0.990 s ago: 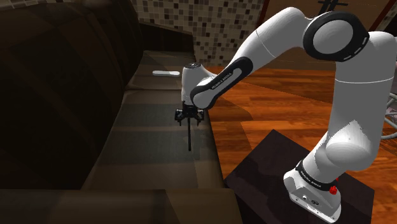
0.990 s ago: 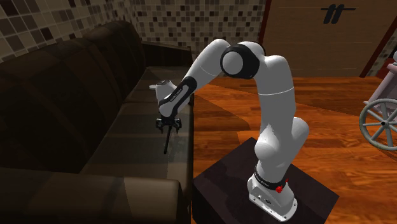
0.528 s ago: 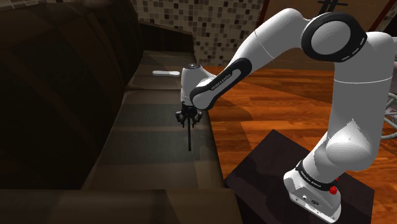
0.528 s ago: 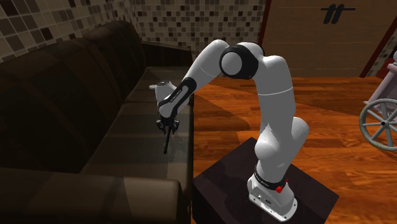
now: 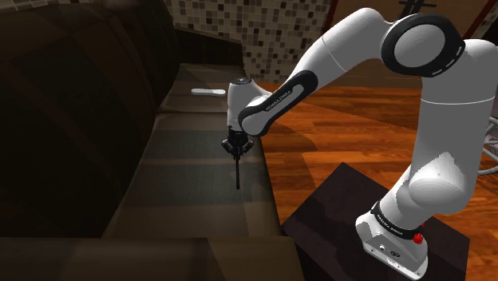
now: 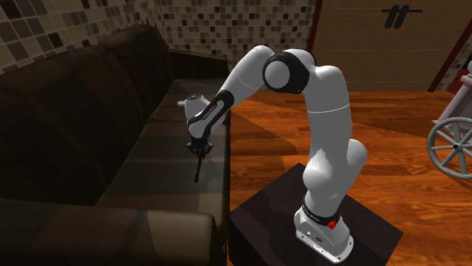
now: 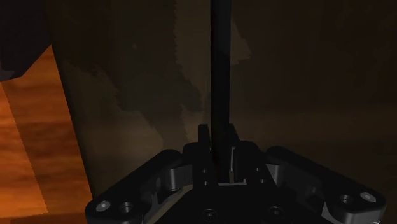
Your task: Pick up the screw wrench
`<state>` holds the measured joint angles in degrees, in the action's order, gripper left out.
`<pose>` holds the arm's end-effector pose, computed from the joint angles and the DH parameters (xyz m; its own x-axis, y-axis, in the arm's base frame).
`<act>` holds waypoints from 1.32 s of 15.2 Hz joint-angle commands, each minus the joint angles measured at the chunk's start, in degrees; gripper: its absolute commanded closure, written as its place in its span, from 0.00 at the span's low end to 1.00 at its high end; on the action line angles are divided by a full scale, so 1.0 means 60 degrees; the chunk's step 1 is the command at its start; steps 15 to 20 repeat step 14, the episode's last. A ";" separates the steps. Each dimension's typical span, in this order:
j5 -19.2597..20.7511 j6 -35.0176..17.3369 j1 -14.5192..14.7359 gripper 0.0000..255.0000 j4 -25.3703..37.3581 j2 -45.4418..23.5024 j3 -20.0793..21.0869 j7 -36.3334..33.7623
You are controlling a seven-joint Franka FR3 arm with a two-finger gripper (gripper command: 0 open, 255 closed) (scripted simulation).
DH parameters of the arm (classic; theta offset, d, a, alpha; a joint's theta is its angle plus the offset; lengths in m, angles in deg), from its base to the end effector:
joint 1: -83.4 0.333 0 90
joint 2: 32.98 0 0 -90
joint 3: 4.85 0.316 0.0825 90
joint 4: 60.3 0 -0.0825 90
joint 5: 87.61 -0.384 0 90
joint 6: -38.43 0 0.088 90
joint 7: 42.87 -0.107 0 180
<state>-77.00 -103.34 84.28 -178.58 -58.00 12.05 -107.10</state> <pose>0.5635 0.1787 0.2273 0.7708 -0.6371 -0.0084 -0.6371 -0.7708 -0.0037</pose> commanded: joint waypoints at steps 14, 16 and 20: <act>-0.0586 0.1330 -0.0245 1.00 0.0163 0.1202 0.0321 0.0386; -0.0586 0.1330 -0.0245 1.00 0.0163 0.1202 0.0321 0.0386; -0.0586 0.1330 -0.0245 1.00 0.0163 0.1202 0.0321 0.0386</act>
